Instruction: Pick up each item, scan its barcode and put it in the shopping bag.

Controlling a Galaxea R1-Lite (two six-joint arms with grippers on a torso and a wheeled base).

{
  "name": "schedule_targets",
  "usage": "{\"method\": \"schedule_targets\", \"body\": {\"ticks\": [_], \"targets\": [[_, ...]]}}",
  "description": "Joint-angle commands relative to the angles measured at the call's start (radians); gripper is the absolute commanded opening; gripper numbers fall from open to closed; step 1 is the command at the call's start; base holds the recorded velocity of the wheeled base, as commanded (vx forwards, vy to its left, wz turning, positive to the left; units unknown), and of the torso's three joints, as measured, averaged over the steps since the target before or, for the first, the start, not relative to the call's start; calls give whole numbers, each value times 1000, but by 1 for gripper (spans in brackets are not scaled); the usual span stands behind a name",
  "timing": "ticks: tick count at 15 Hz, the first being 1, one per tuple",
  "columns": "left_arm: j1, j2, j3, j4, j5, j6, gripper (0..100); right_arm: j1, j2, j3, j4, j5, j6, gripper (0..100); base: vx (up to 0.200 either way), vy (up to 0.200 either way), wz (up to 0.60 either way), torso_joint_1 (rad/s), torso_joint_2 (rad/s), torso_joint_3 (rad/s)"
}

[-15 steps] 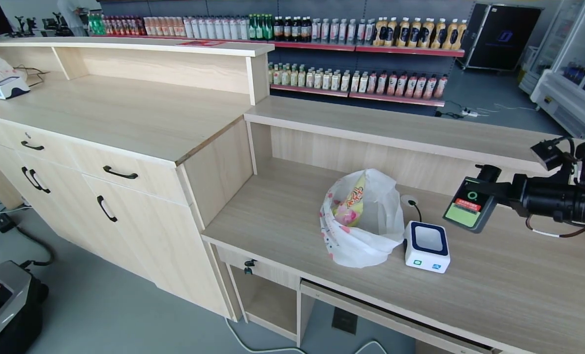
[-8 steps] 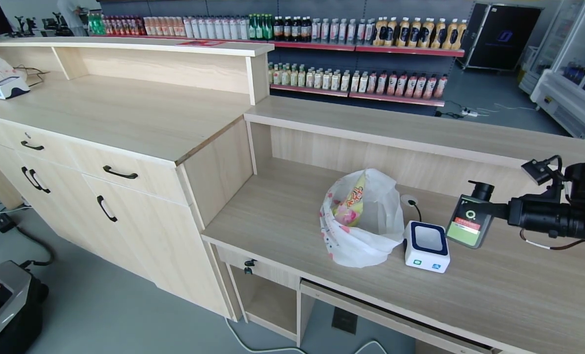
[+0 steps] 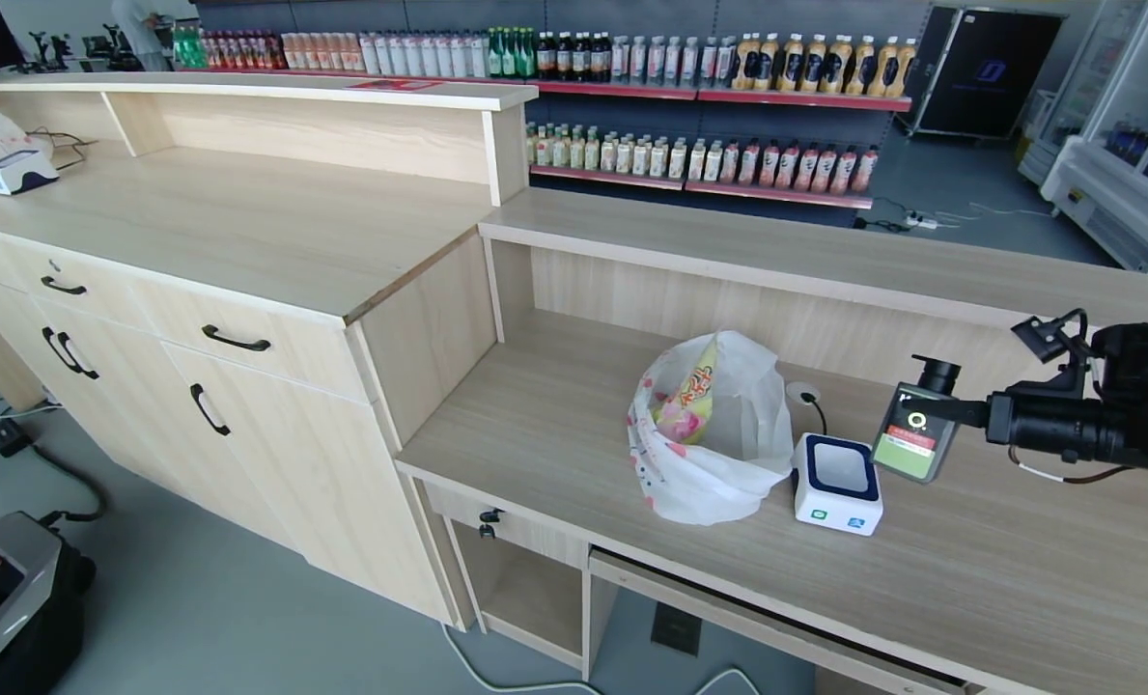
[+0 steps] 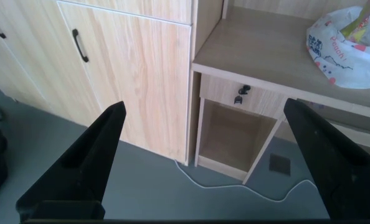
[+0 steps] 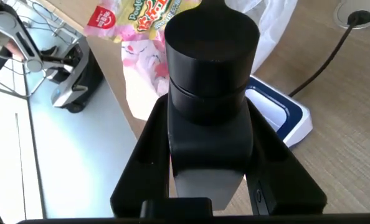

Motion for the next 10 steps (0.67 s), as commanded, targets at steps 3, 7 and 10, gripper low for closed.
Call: {"method": "schedule_targets", "body": {"ticks": [3, 7, 10], "targets": [[0, 0, 0, 0, 0, 0, 100, 39, 43, -12, 0, 8, -40, 0, 0, 0, 0, 0, 0, 0], [0, 0, 0, 0, 0, 0, 100, 71, 82, -56, -2, 6, -59, 0, 0, 0, 0, 0, 0, 0], [0, 0, 0, 0, 0, 0, 100, 88, 112, -104, -2, 6, -95, 0, 0, 0, 0, 0, 0, 0]]}}
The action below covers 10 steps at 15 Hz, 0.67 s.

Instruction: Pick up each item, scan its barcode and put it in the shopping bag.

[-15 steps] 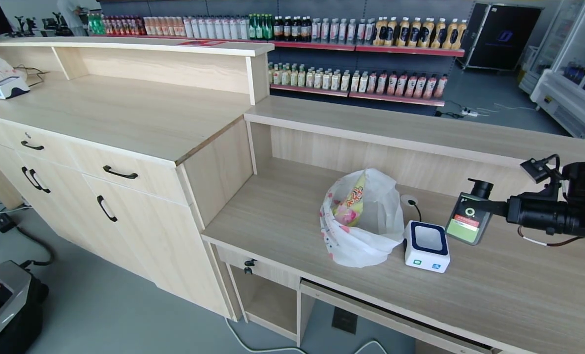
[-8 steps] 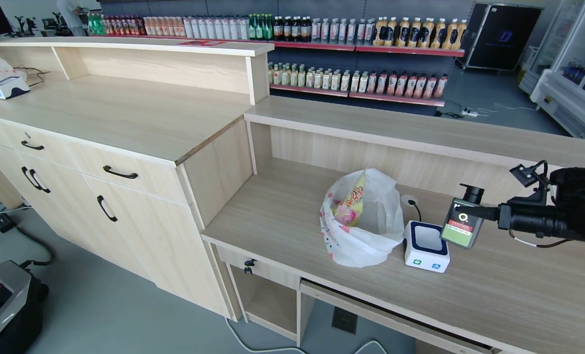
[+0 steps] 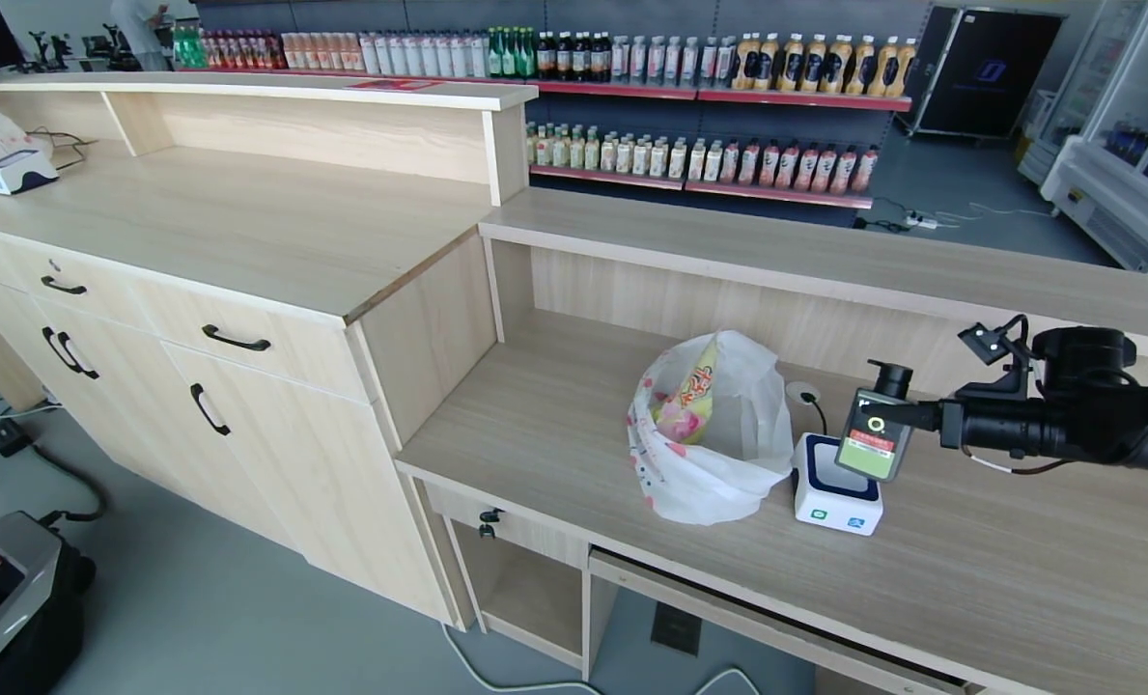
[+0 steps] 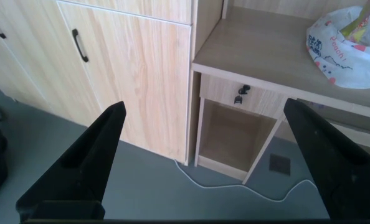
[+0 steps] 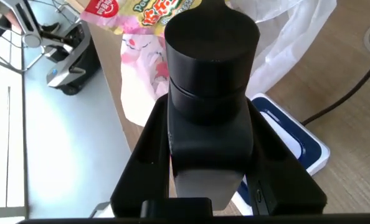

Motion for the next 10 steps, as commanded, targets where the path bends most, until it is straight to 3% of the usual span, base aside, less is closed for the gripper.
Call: {"method": "schedule_targets", "body": {"ticks": [1, 10], "targets": [[0, 0, 0, 0, 0, 0, 100, 17, 24, -28, 0, 0, -7, 0, 0, 0, 0, 0, 0, 0], [0, 0, 0, 0, 0, 0, 100, 35, 52, -22, 4, -3, -124, 0, 0, 0, 0, 0, 0, 0]]}}
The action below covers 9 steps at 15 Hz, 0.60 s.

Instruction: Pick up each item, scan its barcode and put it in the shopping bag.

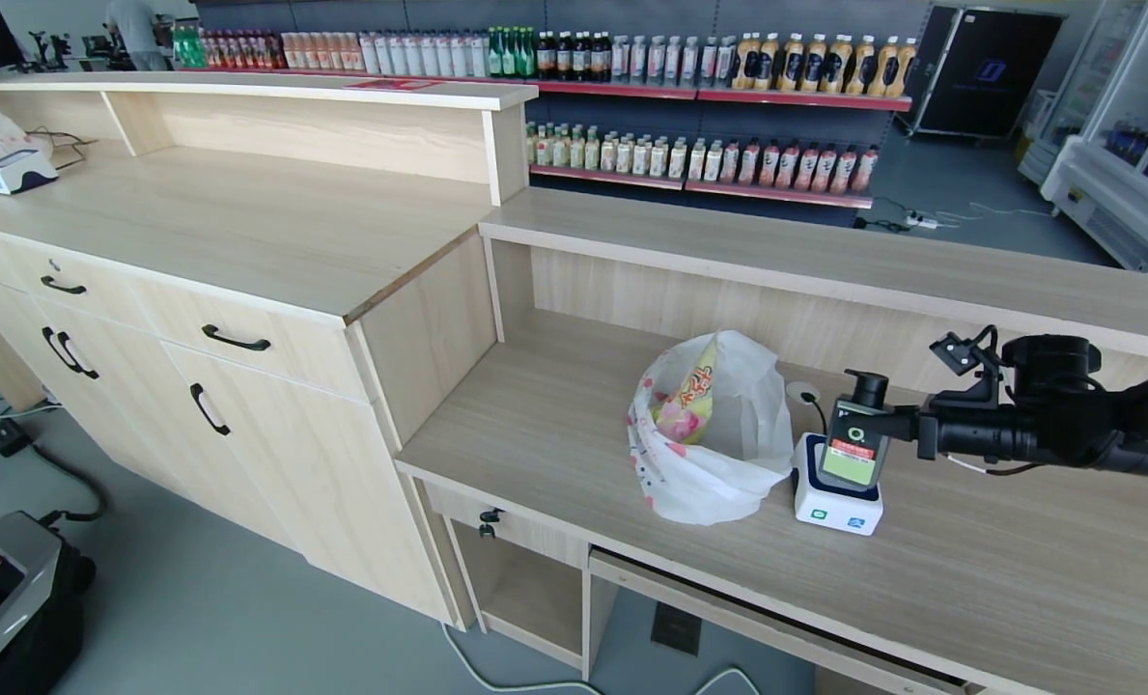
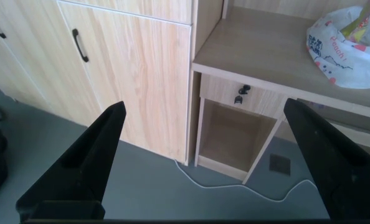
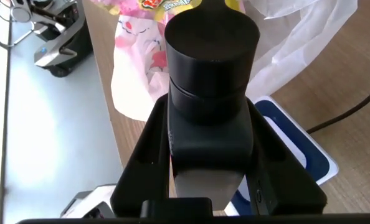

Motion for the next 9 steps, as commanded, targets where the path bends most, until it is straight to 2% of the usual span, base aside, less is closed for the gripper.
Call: {"method": "schedule_targets", "body": {"ticks": [1, 9], "targets": [[0, 0, 0, 0, 0, 0, 100, -1, 5, 5, 1, -1, -4, 0, 0, 0, 0, 0, 0, 0], [0, 0, 0, 0, 0, 0, 100, 1, 37, -19, -5, -37, -2, 0, 0, 0, 0, 0, 0, 0]]}}
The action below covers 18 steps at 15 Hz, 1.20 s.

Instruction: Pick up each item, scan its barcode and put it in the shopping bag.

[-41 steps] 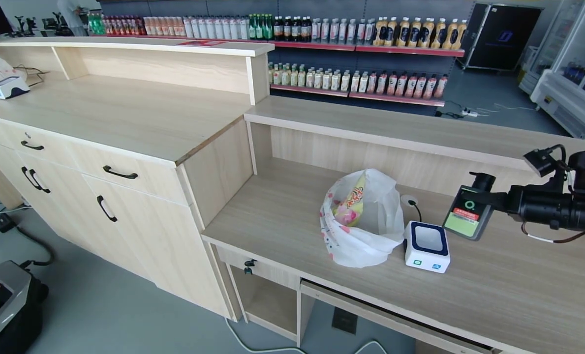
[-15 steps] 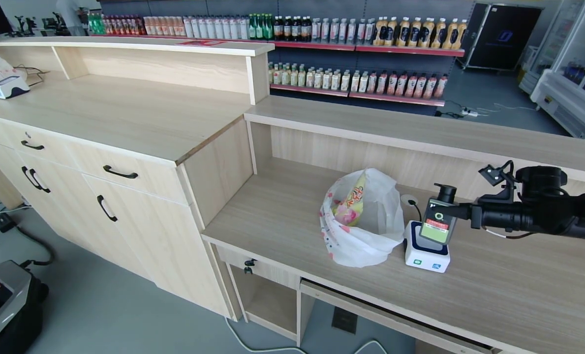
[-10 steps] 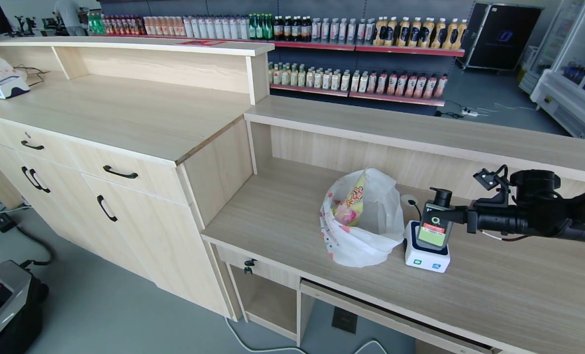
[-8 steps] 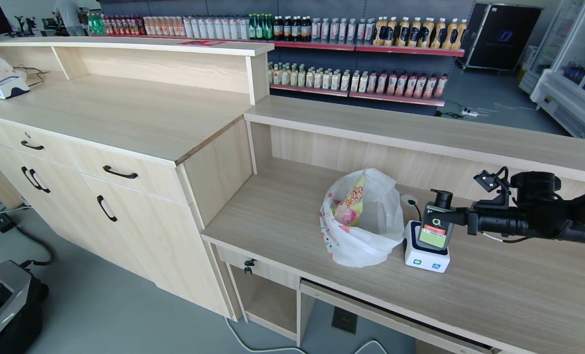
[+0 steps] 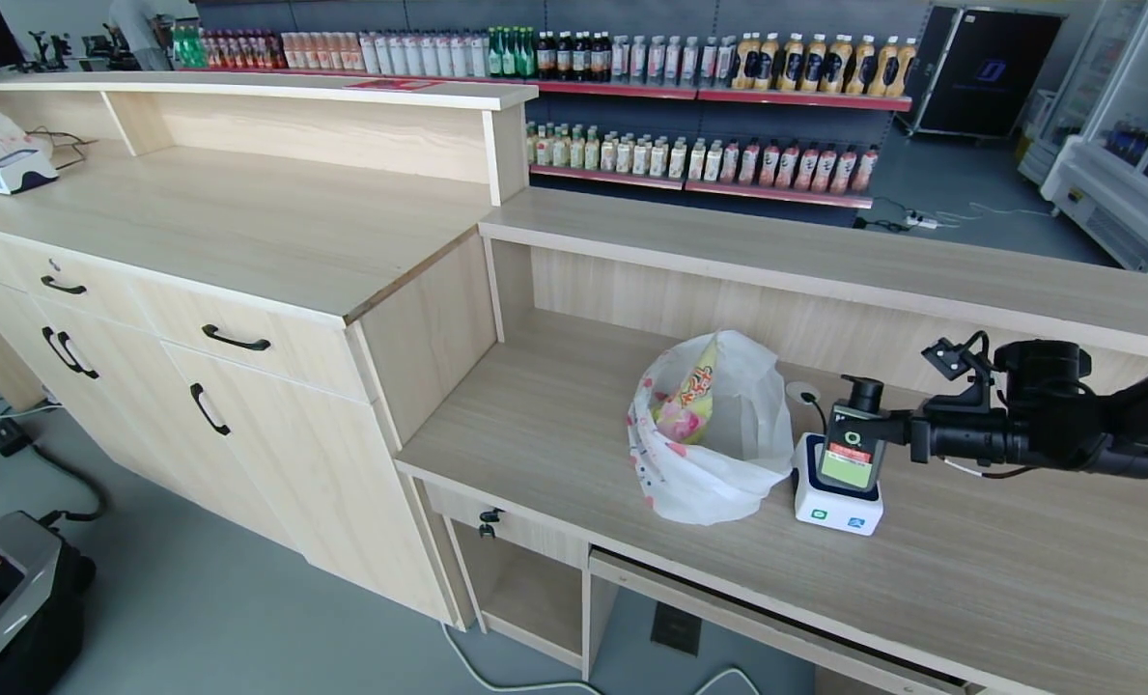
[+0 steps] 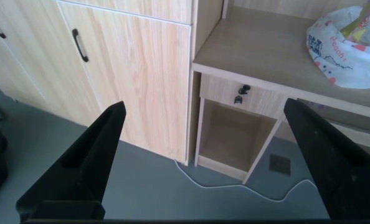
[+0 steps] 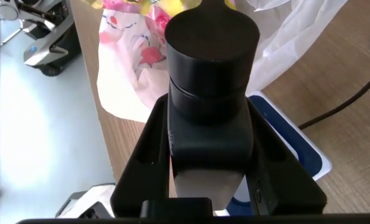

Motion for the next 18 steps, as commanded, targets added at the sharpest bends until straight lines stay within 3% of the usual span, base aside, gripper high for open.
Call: {"method": "schedule_targets", "body": {"ticks": [1, 11, 14, 18], "targets": [[0, 0, 0, 0, 0, -1, 100, 2, 10, -2, -1, 1, 0, 0, 0, 0, 0, 0, 0, 0], [0, 0, 0, 0, 0, -1, 100, 9, 12, -8, 1, -2, 2, 0, 0, 0, 0, 0, 0, 0], [0, 0, 0, 0, 0, -1, 100, 29, -76, -20, -2, -10, 0, 0, 0, 0, 0, 0, 0, 0], [0, 0, 0, 0, 0, -1, 100, 31, -226, 8, 30, -140, -153, 0, 0, 0, 0, 0, 0, 0]]}}
